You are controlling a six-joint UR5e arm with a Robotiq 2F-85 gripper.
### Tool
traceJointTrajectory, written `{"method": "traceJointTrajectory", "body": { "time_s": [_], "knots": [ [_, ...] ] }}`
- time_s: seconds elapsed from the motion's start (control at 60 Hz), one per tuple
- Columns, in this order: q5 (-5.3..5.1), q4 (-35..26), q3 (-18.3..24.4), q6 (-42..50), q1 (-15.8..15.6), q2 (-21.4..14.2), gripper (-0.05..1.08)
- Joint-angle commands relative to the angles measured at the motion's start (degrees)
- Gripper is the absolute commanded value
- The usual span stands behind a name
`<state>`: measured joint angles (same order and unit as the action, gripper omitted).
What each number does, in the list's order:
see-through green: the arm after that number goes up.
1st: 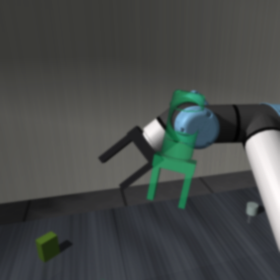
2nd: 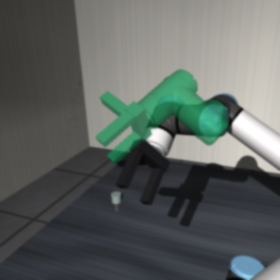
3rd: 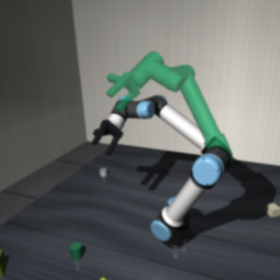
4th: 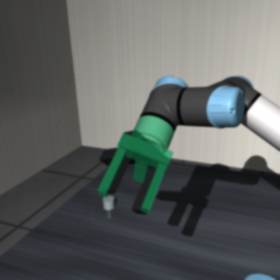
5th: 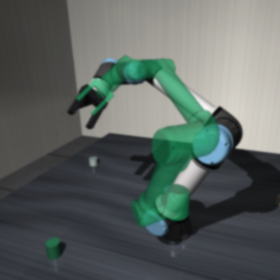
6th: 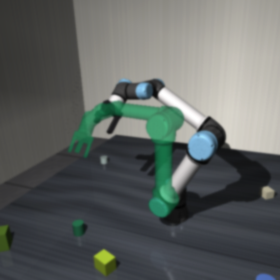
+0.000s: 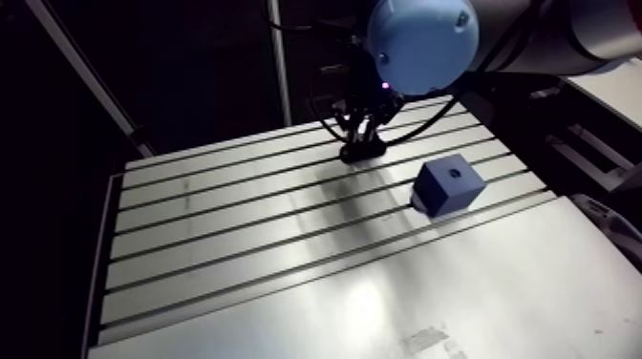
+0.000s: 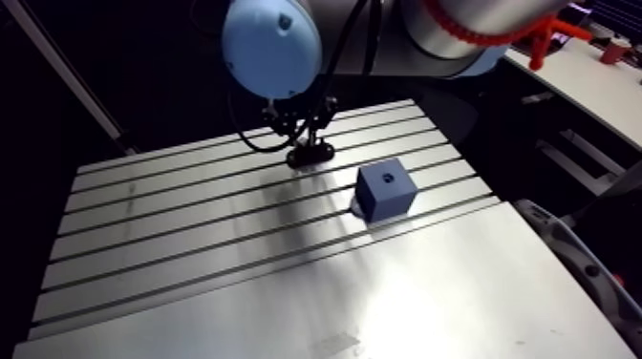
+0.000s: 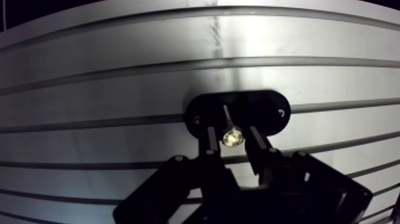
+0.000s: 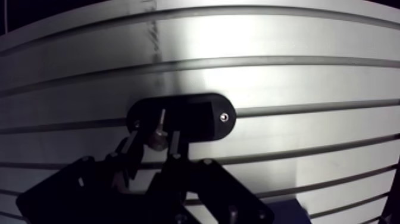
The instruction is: Pick up the M10 bolt and insert it into the hex recess until seated.
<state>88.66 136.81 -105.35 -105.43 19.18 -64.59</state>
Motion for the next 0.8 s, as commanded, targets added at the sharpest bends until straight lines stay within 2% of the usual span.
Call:
{"method": "traceJointTrajectory", "body": {
  "time_s": [0.017,0.8],
  "knots": [
    [0.06,0.00,0.01,0.00,-0.01,0.04,0.63],
    [0.15,0.00,0.01,-0.18,0.08,0.04,0.66]
  ]
}}
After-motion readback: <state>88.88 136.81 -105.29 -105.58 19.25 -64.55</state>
